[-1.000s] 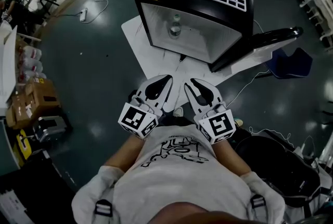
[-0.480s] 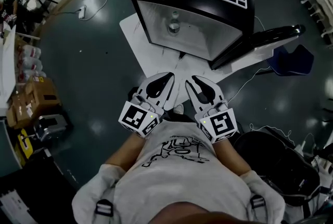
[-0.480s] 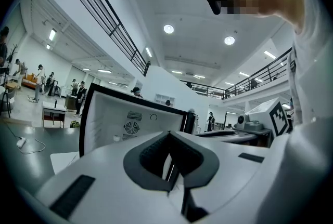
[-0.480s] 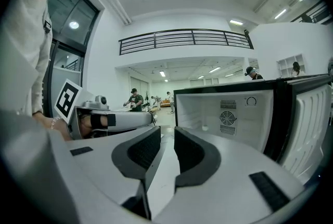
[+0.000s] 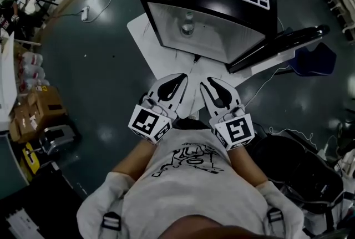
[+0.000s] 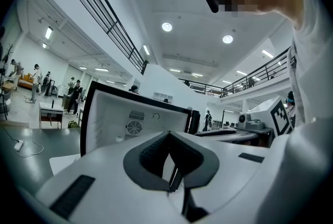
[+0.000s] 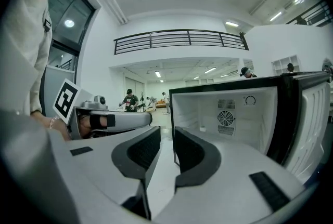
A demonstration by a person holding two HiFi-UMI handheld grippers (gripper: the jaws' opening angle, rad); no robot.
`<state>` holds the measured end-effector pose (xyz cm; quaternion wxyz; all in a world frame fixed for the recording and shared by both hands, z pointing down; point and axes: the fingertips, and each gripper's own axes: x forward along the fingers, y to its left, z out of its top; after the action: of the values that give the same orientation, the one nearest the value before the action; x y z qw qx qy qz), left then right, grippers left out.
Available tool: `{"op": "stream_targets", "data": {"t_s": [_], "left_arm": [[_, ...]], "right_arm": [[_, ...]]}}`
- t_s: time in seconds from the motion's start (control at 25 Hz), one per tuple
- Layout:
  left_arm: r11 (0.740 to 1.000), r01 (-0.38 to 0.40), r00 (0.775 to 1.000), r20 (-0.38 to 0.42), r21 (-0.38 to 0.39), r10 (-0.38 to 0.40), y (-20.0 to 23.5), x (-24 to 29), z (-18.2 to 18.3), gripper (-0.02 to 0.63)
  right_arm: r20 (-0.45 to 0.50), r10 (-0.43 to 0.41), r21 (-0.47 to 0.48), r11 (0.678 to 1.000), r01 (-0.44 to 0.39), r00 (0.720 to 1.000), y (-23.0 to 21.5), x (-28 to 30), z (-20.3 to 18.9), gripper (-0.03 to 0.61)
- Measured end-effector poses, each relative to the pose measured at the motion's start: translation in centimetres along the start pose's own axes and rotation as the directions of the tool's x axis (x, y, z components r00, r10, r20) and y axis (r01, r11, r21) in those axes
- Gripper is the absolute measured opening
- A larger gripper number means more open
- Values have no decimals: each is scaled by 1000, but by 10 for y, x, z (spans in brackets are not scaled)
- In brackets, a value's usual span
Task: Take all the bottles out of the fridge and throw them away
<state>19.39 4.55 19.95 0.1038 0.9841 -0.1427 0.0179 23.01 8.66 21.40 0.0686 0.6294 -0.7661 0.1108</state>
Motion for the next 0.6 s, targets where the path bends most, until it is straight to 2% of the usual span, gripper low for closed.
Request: {"op": "stream_targets", "data": {"t_s": [0.6], "left_arm": [[1000,1,1000,-17,18,-1,45,24,-11,14]], "right_arm": [[-16,-35,14,999,35,999,-25,45,-11,124]]}}
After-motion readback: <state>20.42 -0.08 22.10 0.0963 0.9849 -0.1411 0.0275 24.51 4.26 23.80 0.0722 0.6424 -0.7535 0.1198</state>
